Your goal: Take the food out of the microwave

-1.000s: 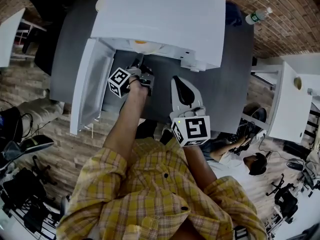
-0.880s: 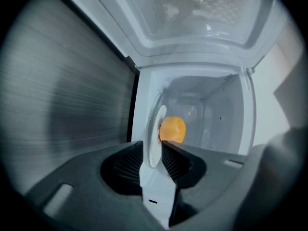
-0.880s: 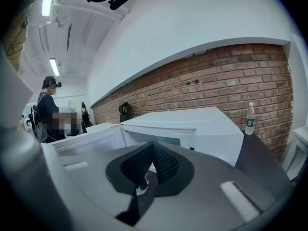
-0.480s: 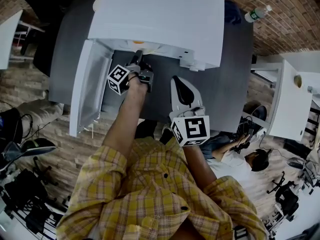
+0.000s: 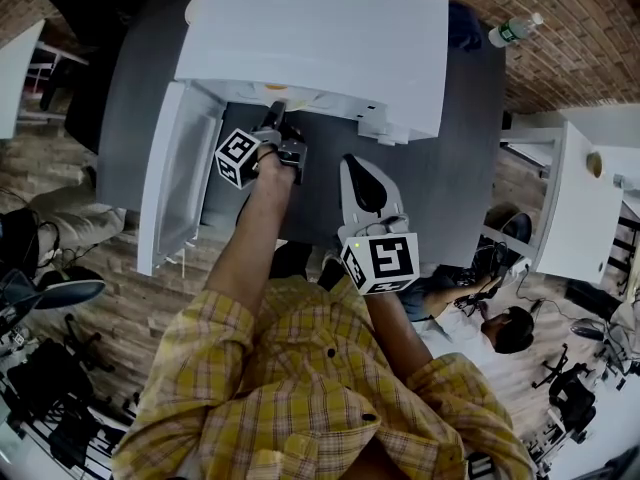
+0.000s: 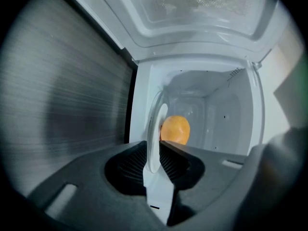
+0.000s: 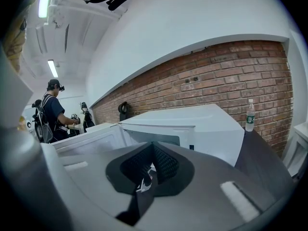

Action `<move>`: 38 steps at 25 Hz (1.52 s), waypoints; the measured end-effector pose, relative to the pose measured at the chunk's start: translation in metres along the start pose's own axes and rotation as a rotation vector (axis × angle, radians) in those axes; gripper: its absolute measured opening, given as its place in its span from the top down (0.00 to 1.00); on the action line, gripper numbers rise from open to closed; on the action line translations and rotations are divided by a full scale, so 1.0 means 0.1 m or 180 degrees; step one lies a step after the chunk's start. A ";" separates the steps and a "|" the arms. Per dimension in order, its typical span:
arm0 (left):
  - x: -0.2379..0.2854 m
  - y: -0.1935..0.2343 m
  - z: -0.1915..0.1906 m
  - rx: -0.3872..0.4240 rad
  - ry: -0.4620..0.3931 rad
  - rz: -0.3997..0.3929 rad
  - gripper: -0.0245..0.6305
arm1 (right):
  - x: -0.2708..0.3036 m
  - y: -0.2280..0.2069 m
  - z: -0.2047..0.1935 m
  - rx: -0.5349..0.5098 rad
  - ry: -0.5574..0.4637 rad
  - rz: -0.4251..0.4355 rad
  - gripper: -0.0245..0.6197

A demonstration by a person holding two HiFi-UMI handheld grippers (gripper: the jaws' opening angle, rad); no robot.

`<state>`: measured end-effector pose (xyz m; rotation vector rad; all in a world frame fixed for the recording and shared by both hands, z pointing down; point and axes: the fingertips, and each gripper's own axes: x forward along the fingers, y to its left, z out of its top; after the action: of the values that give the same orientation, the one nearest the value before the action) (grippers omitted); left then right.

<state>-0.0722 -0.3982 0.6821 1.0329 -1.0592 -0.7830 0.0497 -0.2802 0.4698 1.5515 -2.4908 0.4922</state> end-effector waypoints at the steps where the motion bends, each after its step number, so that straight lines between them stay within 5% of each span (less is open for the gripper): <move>1: 0.01 -0.01 -0.01 0.0009 0.0003 -0.0001 0.84 | 0.00 -0.01 0.00 0.0004 0.0003 -0.0001 0.96; 5: 0.01 0.00 -0.03 0.0072 0.0005 0.0024 0.93 | -0.01 -0.02 -0.02 0.0017 0.0023 0.0004 0.96; 14: -0.01 -0.12 -0.04 0.0257 -0.0018 -0.0073 0.95 | -0.05 -0.03 -0.01 0.0007 0.0018 0.0022 0.96; 38: -0.36 -0.30 -0.10 0.0143 -0.0165 -0.0300 0.96 | -0.28 0.04 0.06 -0.0095 -0.0055 0.0087 0.96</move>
<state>-0.0750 -0.3735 0.6412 1.1122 -1.0827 -0.8694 0.0588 -0.2575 0.4548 1.5193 -2.5235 0.4453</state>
